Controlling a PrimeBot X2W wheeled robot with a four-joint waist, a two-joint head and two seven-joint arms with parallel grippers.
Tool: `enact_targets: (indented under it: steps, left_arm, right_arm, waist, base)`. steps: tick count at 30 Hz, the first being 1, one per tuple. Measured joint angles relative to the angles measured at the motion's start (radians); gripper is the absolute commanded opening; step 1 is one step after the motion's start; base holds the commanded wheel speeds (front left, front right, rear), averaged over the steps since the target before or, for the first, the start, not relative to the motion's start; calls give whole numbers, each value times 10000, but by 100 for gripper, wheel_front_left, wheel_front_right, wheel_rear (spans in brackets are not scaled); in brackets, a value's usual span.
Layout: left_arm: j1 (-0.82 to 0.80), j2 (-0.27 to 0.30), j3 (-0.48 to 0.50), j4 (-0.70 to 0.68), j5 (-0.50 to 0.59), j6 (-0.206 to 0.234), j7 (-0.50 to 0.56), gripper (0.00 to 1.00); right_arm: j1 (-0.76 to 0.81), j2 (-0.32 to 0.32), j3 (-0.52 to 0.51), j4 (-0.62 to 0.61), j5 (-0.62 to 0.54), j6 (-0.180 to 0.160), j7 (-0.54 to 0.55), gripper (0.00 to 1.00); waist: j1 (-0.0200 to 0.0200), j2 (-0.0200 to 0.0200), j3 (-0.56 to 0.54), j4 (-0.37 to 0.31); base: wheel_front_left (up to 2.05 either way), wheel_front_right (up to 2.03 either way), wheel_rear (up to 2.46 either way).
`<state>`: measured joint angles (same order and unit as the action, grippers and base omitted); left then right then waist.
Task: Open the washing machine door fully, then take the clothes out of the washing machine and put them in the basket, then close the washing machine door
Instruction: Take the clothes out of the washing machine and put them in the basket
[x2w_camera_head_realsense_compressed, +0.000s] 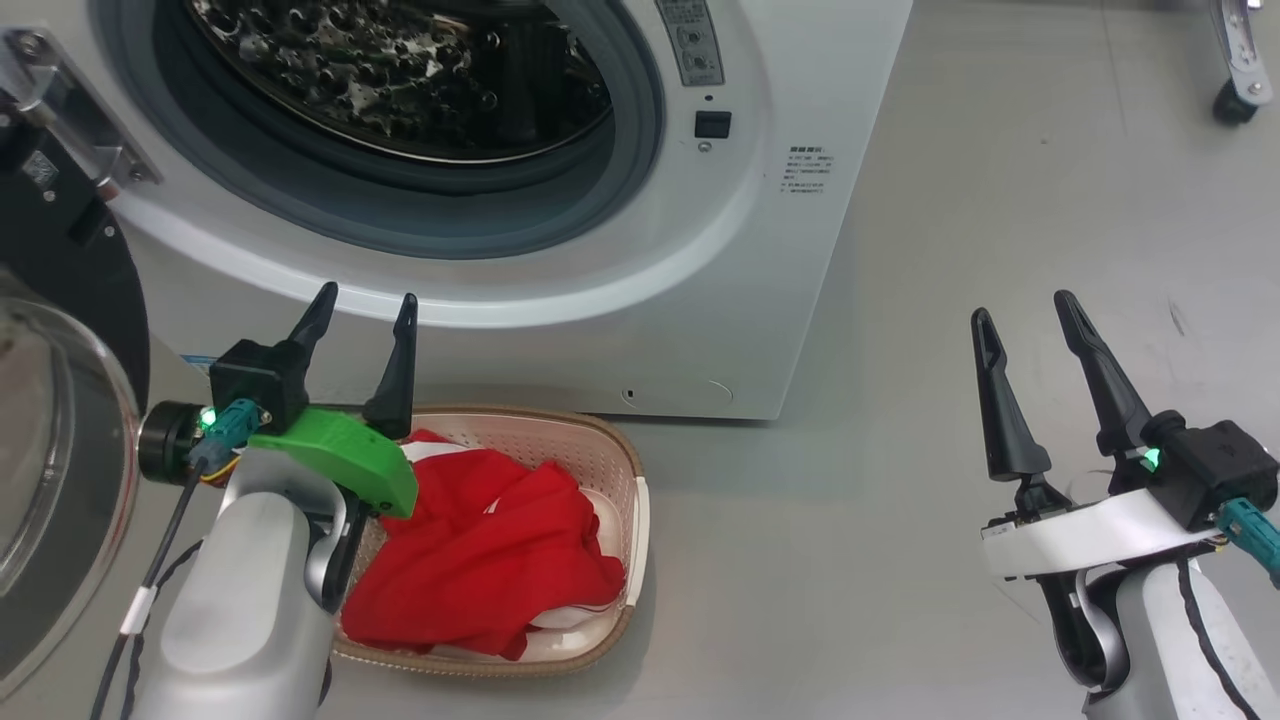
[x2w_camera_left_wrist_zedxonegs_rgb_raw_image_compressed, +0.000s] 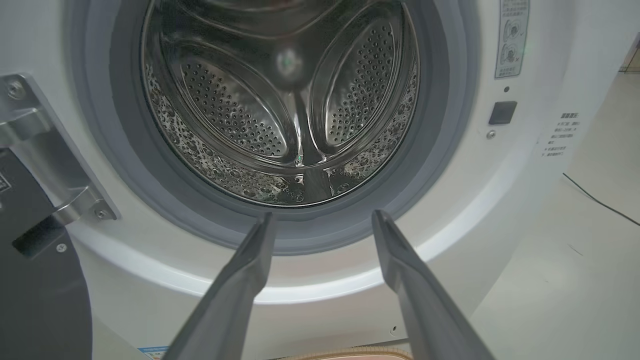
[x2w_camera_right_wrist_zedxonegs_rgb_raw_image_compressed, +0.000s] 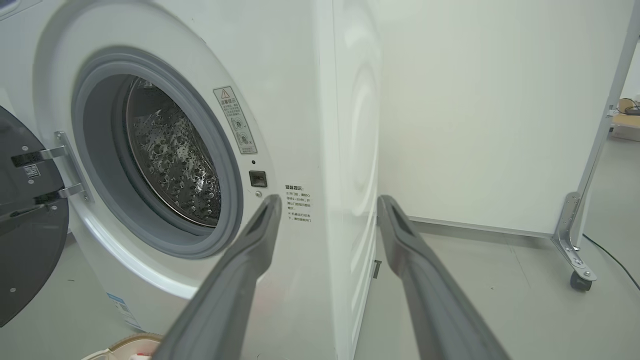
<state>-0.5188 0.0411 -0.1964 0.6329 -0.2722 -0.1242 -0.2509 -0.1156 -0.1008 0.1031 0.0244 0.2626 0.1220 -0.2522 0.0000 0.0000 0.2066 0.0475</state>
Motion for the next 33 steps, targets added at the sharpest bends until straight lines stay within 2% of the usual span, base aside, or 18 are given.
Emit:
enact_targets:
  steps: [15, 33]
  left_arm:
    - [2092, -10, 445, -1398, -69, 2, 0, 100]
    - [3323, -10, 570, -2723, -17, 81, 0, 100]
  right_arm:
    - [746, 100, 4, 174, 15, 0, 0, 100]
    - [1342, 215, -222, 201, 10, -117, 2, 100]
  waist:
    - [0, 0, -1163, 473]
    - [0, 0, -1682, 354]
  base:
    - [0, 0, 0]
    - [0, 0, 0]
